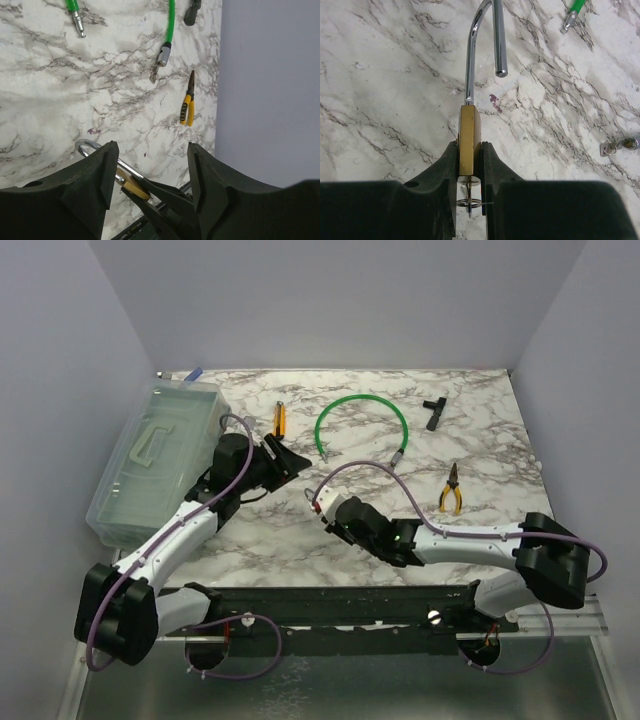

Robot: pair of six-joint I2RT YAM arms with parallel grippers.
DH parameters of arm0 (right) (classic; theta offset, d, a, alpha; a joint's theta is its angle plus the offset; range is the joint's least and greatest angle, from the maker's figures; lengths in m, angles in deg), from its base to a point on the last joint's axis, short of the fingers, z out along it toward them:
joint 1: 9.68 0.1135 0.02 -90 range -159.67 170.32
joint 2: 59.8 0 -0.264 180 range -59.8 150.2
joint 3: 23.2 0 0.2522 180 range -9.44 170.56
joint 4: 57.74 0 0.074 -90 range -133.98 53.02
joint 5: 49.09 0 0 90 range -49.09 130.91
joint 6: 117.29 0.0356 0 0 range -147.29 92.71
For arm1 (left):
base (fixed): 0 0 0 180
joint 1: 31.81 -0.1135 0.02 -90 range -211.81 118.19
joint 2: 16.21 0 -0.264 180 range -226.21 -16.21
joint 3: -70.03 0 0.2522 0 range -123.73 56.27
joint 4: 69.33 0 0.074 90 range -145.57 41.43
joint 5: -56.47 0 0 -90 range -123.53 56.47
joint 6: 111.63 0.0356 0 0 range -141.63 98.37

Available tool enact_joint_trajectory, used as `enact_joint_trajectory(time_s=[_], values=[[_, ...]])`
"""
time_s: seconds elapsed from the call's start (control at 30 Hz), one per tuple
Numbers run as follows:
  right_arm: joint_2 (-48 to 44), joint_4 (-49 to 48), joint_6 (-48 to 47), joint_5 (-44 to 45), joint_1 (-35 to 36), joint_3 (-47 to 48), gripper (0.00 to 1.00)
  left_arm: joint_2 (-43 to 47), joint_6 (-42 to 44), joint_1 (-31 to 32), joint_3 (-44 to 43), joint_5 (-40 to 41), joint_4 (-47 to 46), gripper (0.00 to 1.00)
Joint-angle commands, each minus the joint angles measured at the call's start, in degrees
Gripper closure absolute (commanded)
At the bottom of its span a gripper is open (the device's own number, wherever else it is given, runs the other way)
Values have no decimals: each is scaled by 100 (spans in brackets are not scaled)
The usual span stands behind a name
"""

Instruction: Unlock with the key

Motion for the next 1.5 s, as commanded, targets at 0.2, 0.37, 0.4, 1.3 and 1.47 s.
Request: enact_joint_trajectory(time_s=[0.2,0.37,0.4,1.3,1.47], values=[[567,-40,146,836,44,461,99,403,1490,-620,-1285,-9,2105,32],[890,86,127,1118,48,623,99,733,2222,-687,-1516,860,2897,28],[960,116,119,1167,49,664,99,815,2352,-688,-1518,1019,2970,28],[3832,-544,-1433,2312,-291,2875,85,1665,2910,-843,-1040,2082,3098,25],[3833,-567,-1522,2141,-307,2977,53,1685,2902,-905,-1027,2043,3095,25]])
